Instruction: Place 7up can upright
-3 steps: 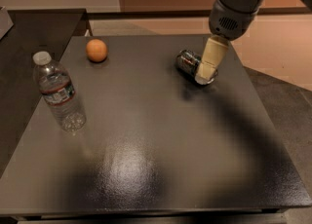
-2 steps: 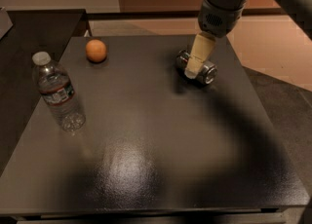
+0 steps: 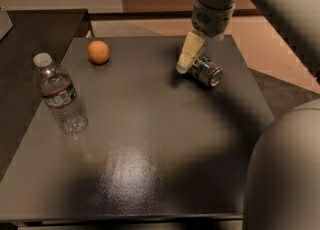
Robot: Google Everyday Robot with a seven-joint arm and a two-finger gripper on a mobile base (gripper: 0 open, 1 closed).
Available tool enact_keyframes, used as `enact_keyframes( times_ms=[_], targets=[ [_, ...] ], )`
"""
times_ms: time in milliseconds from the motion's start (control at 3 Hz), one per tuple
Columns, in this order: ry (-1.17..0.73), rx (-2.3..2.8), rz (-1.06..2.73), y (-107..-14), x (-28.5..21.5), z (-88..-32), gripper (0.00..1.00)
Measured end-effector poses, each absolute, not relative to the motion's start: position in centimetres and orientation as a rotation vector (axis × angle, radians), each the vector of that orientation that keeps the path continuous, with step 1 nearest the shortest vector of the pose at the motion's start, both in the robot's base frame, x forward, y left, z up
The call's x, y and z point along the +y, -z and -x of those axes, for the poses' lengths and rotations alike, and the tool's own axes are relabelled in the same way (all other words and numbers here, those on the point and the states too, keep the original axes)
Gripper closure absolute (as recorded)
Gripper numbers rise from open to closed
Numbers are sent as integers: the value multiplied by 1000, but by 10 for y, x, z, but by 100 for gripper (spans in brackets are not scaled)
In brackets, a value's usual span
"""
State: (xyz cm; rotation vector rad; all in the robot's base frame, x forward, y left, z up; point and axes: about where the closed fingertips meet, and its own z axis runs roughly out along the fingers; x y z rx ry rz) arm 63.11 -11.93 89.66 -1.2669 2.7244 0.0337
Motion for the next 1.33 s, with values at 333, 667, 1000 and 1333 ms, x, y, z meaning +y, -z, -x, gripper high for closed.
enact_keyframes(
  times_ms=[333, 667, 1000, 1333],
  targets=[
    [-58, 2781, 1186, -887, -113, -639, 0],
    [-52, 2820, 1144, -877, -109, -640, 0],
    [-32, 2854, 1115, -866, -111, -642, 0],
    [-16, 2872, 1097, -856, -115, -646, 0]
  ],
)
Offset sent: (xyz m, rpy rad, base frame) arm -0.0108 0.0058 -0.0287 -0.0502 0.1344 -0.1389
